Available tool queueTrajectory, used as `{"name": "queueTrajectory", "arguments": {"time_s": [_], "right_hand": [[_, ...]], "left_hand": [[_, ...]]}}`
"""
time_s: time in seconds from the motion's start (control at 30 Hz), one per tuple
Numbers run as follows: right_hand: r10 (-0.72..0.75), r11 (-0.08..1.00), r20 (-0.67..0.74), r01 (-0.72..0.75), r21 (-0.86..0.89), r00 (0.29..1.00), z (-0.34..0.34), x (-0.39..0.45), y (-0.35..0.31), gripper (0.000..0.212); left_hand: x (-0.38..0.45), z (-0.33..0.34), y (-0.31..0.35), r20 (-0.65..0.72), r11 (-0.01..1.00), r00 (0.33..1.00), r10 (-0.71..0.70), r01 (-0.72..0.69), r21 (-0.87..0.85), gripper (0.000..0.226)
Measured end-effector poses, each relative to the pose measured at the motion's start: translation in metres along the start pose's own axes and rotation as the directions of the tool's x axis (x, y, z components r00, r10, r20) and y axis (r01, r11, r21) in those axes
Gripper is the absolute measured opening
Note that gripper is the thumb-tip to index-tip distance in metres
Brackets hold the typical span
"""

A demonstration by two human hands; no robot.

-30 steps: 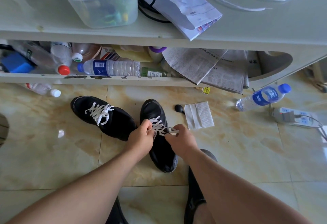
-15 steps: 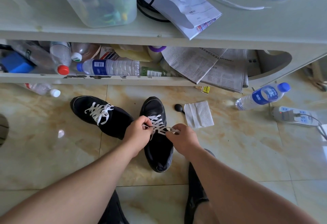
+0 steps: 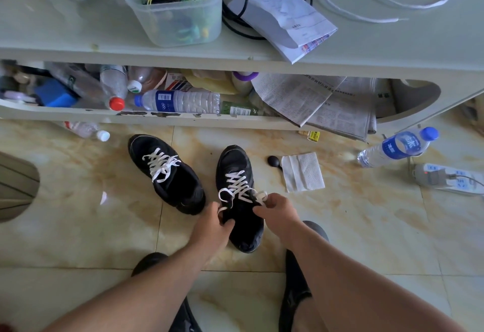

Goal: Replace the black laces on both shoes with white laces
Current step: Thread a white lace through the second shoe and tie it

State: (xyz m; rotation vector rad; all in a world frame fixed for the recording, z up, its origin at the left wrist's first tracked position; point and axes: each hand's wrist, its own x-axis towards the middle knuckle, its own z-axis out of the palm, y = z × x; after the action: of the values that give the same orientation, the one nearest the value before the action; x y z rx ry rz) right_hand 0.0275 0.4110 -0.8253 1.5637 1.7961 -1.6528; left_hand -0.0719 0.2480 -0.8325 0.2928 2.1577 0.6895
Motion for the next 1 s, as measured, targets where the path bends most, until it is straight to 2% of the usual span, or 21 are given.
{"name": "queueTrajectory", "arguments": {"time_s": [0.1,0.2,0.3,0.37,0.47,0.53,0.6,0.67,0.73,0.87,0.93,1.0], "right_hand": [[-0.022,1.000,-0.045,0.022,-0.003,0.999,-0.003,-0.001,-0.001,0.025],[0.026,0.991,-0.089,-0.013,0.137,0.996,-0.009,0.002,-0.005,0.031],[0.114,0.931,-0.101,-0.071,0.359,0.988,-0.015,0.008,-0.009,0.027],[0.158,0.871,-0.045,-0.118,0.477,0.986,-0.018,0.010,-0.010,0.023],[0.195,0.803,0.024,-0.174,0.570,0.980,-0.022,0.007,-0.010,0.017],[0.202,0.786,0.047,-0.190,0.588,0.978,-0.023,0.005,-0.012,0.017],[0.218,0.760,0.053,-0.203,0.618,0.975,-0.023,0.005,-0.013,0.018],[0.249,0.739,0.042,-0.218,0.637,0.968,-0.023,0.004,-0.015,0.021],[0.289,0.680,0.041,-0.235,0.695,0.957,-0.023,0.005,-0.014,0.026],[0.326,0.498,0.064,-0.229,0.837,0.943,-0.024,0.010,-0.011,0.030],[0.352,0.495,0.023,-0.207,0.844,0.936,-0.025,0.010,-0.014,0.021],[0.361,0.538,-0.029,-0.183,0.823,0.932,-0.027,0.009,-0.018,0.015]], "left_hand": [[0.002,0.001,0.007,-0.059,1.000,0.998,0.022,-0.022,0.008,0.017],[0.007,0.000,0.018,-0.137,0.999,0.989,0.051,-0.050,0.015,0.015],[0.012,-0.004,0.032,-0.159,0.995,0.987,-0.002,-0.013,-0.097,0.022],[0.020,-0.008,0.033,-0.129,0.963,0.988,-0.083,0.046,-0.264,0.018],[0.033,-0.011,0.028,-0.024,0.825,0.982,-0.187,0.144,-0.547,0.009],[0.030,-0.015,0.033,0.040,0.719,0.970,-0.240,0.205,-0.664,0.022],[0.028,-0.018,0.037,0.094,0.559,0.946,-0.312,0.262,-0.786,0.028],[0.030,-0.020,0.039,0.175,0.350,0.905,-0.388,0.320,-0.880,0.030],[0.035,-0.022,0.039,0.211,0.231,0.877,-0.433,0.334,-0.914,0.034],[0.043,-0.029,0.051,0.150,0.182,0.867,-0.476,0.264,-0.947,0.035],[0.048,-0.036,0.055,0.128,0.172,0.861,-0.493,0.241,-0.955,0.033],[0.052,-0.047,0.060,0.072,0.223,0.869,-0.489,0.205,-0.953,0.033]]}}
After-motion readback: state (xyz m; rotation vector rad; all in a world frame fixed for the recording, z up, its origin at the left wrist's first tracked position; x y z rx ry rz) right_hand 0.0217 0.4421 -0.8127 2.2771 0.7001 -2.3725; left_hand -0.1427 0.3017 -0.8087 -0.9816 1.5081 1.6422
